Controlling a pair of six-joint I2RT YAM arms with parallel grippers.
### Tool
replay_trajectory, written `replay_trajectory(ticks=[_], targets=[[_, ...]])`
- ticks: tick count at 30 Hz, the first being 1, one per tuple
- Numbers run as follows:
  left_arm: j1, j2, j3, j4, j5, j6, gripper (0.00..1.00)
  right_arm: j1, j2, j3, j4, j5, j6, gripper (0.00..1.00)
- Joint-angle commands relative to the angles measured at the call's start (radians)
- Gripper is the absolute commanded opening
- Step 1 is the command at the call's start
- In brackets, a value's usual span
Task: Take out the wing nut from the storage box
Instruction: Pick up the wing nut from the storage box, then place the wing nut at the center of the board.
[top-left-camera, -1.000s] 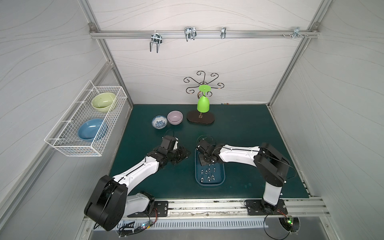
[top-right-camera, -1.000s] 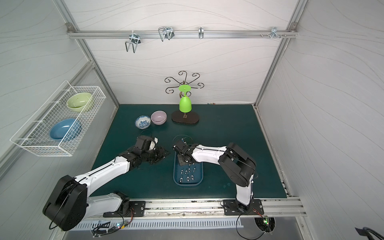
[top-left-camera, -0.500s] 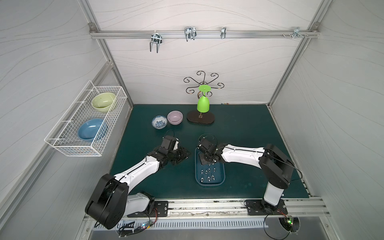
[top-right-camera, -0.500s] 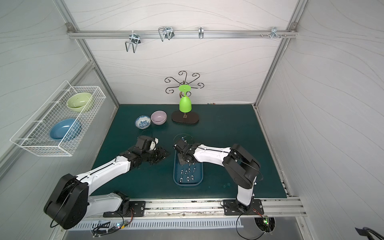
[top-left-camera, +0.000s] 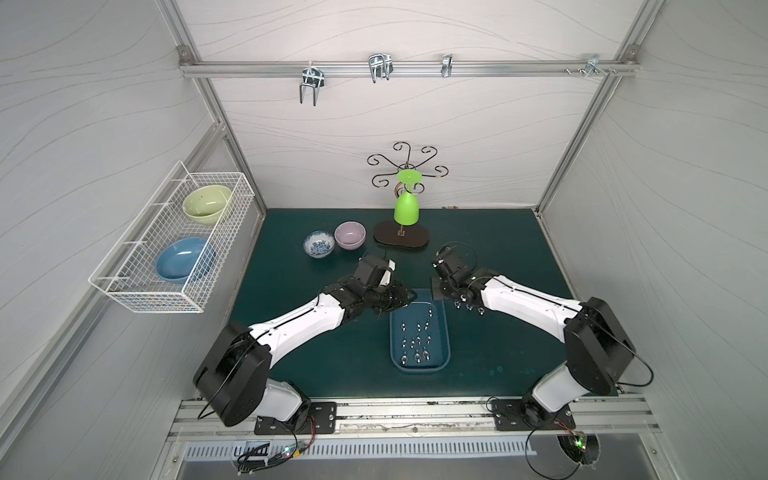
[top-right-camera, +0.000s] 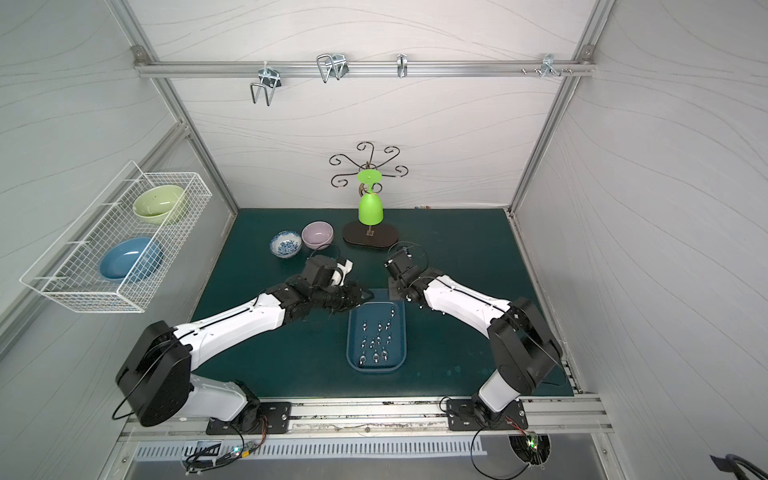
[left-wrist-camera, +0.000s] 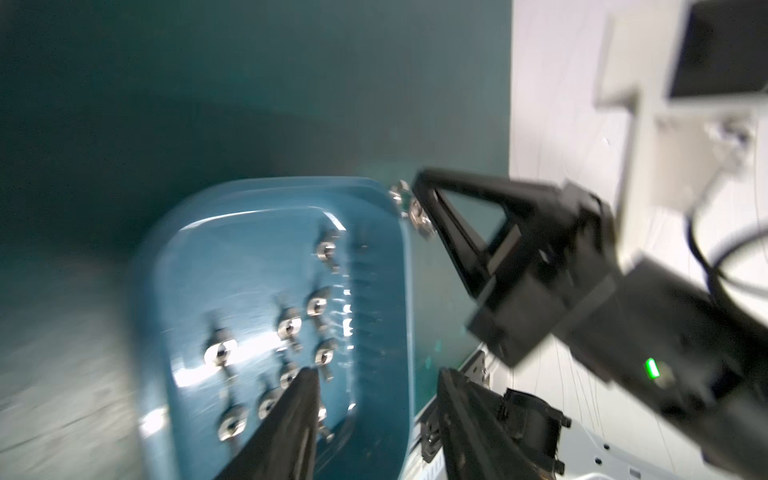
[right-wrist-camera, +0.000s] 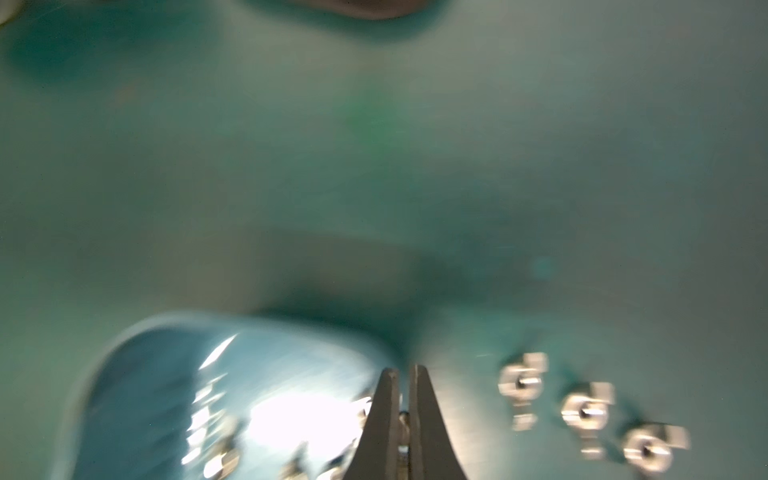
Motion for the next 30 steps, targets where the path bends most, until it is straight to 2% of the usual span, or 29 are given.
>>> replay_trajectory(ticks=[1, 8, 17, 24, 27, 30], targets=[[-0.054, 0.081, 0.074, 0.064, 0.005, 0.009, 0.5, -0.113, -0.016, -0.035, -0.01, -0.019, -0.016, 0.0], [-0.11, 0.206, 0.169, 0.096, 0.059, 0.013, 0.5, -0.246, 0.07, -0.037, 0.036, -0.066, -0.015, 0.0], [-0.11, 0.282, 0.218, 0.121, 0.112, 0.018, 0.51, -0.254, 0.178, -0.023, 0.089, -0.071, -0.015, 0.0], [-0.111, 0.298, 0.222, 0.13, 0.125, 0.019, 0.51, -0.255, 0.203, -0.029, 0.097, -0.083, -0.015, 0.01], [-0.11, 0.303, 0.223, 0.129, 0.127, 0.016, 0.51, -0.253, 0.207, -0.032, 0.093, -0.091, -0.013, 0.03], [-0.111, 0.303, 0.222, 0.13, 0.128, 0.016, 0.51, -0.253, 0.203, -0.036, 0.092, -0.09, -0.014, 0.11]])
